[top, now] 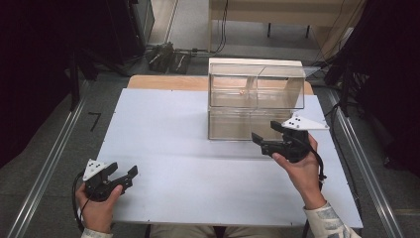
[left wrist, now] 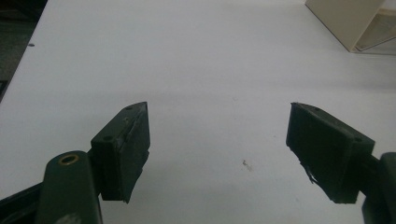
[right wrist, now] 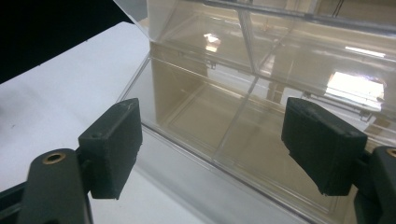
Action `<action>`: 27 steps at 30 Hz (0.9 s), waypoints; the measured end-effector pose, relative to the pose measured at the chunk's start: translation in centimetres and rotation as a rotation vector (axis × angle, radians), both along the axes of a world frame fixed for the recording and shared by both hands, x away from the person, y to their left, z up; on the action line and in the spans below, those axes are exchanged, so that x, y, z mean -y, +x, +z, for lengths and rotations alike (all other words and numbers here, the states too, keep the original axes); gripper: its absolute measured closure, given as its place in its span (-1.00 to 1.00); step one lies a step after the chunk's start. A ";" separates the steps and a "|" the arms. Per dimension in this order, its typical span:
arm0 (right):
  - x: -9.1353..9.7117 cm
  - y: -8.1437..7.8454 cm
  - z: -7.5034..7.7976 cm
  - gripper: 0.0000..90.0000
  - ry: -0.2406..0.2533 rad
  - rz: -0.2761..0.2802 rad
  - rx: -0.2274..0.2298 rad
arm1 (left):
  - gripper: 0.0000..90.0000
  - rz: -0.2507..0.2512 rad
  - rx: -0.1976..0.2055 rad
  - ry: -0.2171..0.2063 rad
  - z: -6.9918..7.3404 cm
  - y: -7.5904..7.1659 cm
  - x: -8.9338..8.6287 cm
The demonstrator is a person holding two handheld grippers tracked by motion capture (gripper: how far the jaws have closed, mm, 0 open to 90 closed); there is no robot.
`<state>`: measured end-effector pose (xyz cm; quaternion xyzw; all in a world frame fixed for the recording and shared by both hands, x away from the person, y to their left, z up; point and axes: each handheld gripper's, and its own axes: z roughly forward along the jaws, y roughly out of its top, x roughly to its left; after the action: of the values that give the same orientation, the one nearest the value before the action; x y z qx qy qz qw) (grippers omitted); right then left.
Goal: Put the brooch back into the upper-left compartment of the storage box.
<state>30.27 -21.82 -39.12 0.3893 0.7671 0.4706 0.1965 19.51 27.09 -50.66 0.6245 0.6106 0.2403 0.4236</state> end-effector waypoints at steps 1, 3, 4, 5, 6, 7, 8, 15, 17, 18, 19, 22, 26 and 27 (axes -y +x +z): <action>0.1 -0.1 -0.2 -0.58 -0.001 -0.004 0.004 | -0.49 -0.002 -0.001 -0.001 0.0 0.0 0.0; 0.3 -0.2 -0.5 -0.59 -0.001 -0.007 0.006 | -0.49 0.000 0.002 0.000 0.0 0.0 0.0; 0.5 -0.3 -0.8 -0.59 -0.006 -0.014 0.002 | -0.49 0.001 0.002 0.000 0.0 0.0 0.1; 0.5 -0.3 -0.8 -0.59 -0.006 -0.014 0.002 | -0.49 0.002 0.003 0.001 -0.1 0.0 0.1; 0.6 -0.3 -0.9 -0.59 -0.008 -0.016 -0.003 | -0.49 0.002 0.003 0.000 -0.1 0.1 0.1; 0.7 -0.3 -1.1 -0.59 -0.011 -0.019 -0.005 | -0.49 0.002 0.002 0.001 -0.1 0.1 0.1; 0.7 -0.3 -1.2 -0.59 -0.015 -0.020 -0.005 | -0.49 0.002 0.002 0.001 0.0 0.1 0.1; 1.2 -0.5 -2.1 -0.63 -0.024 -0.034 -0.015 | -0.50 0.001 0.002 0.000 0.0 0.0 0.1; 1.5 -0.6 -2.4 -0.63 -0.027 -0.038 -0.013 | -0.50 0.000 0.001 0.000 0.0 0.0 0.1; 1.7 -0.7 -2.5 -0.63 -0.024 -0.042 -0.015 | -0.50 0.001 0.002 0.000 0.0 0.0 0.1; 1.9 -0.8 -2.6 -0.63 -0.025 -0.046 -0.018 | -0.50 0.001 0.003 0.000 0.0 0.1 0.1; 2.4 -1.0 -2.9 -0.63 -0.023 -0.055 -0.013 | -0.50 0.001 0.003 0.001 0.0 0.1 0.1; 2.9 -1.3 -3.2 -0.63 -0.024 -0.067 -0.018 | -0.50 0.000 0.002 0.001 0.0 0.0 0.1; 3.0 -1.4 -3.3 -0.63 -0.024 -0.070 -0.021 | -0.50 0.000 0.002 0.001 0.0 0.0 0.1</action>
<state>28.89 -24.85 -42.44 0.4182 0.7606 0.4502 0.2096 19.55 26.97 -50.69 0.6246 0.6100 0.2411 0.4239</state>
